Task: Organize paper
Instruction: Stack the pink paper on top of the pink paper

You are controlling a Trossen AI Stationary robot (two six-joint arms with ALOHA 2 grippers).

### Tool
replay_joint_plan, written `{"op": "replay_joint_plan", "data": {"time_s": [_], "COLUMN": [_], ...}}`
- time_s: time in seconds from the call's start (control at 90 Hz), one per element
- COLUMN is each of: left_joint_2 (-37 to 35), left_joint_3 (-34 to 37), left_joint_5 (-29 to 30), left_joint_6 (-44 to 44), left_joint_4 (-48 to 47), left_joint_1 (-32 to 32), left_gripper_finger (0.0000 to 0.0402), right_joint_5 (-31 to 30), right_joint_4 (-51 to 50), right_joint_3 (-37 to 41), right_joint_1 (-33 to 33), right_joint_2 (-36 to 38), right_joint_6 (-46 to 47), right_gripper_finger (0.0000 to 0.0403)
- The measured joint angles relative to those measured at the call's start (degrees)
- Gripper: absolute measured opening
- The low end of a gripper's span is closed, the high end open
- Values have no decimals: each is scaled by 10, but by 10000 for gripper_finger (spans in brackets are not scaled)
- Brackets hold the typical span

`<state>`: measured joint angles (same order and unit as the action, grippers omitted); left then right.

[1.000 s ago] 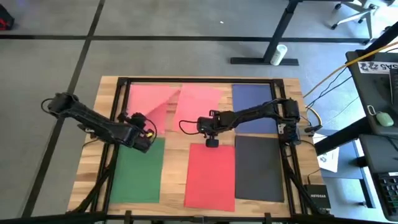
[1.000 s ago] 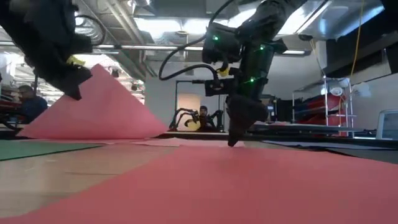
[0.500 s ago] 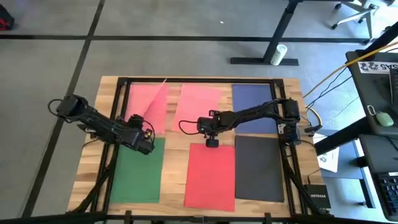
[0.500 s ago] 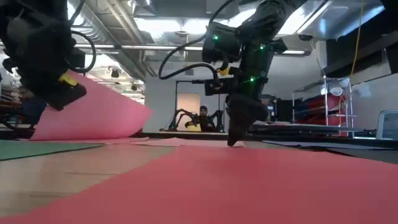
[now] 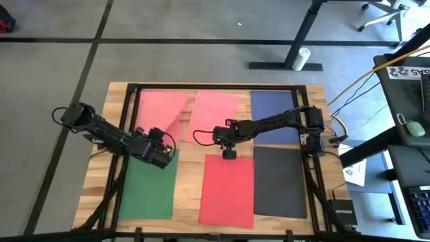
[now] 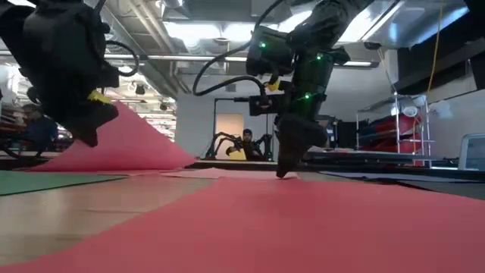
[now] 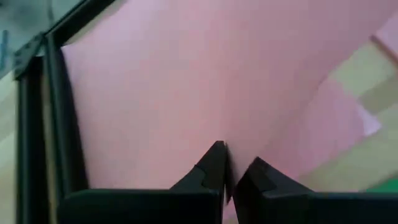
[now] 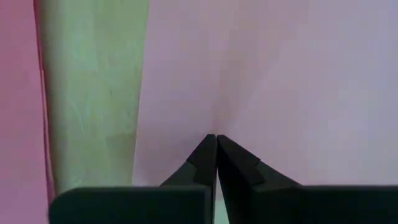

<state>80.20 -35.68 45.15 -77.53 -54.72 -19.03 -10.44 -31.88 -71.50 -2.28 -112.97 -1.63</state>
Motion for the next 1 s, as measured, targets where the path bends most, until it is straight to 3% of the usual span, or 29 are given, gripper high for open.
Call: {"op": "replay_joint_plan", "data": {"time_s": [0.444,0.8,1.0], "left_joint_2": [0,0,0], "left_joint_3": [0,0,0], "left_joint_5": [-2,-2,-15], "left_joint_6": [28,41,56], "left_joint_4": [40,48,48], "left_joint_1": [0,23,23], "left_gripper_finger": [5,107,140], "right_joint_5": [6,6,6], "right_joint_4": [-4,-11,-12], "right_joint_3": [0,0,0], "right_joint_1": [0,0,0], "right_joint_2": [0,0,0], "right_joint_6": [-2,-2,-3], "right_gripper_finger": [0,0,0]}}
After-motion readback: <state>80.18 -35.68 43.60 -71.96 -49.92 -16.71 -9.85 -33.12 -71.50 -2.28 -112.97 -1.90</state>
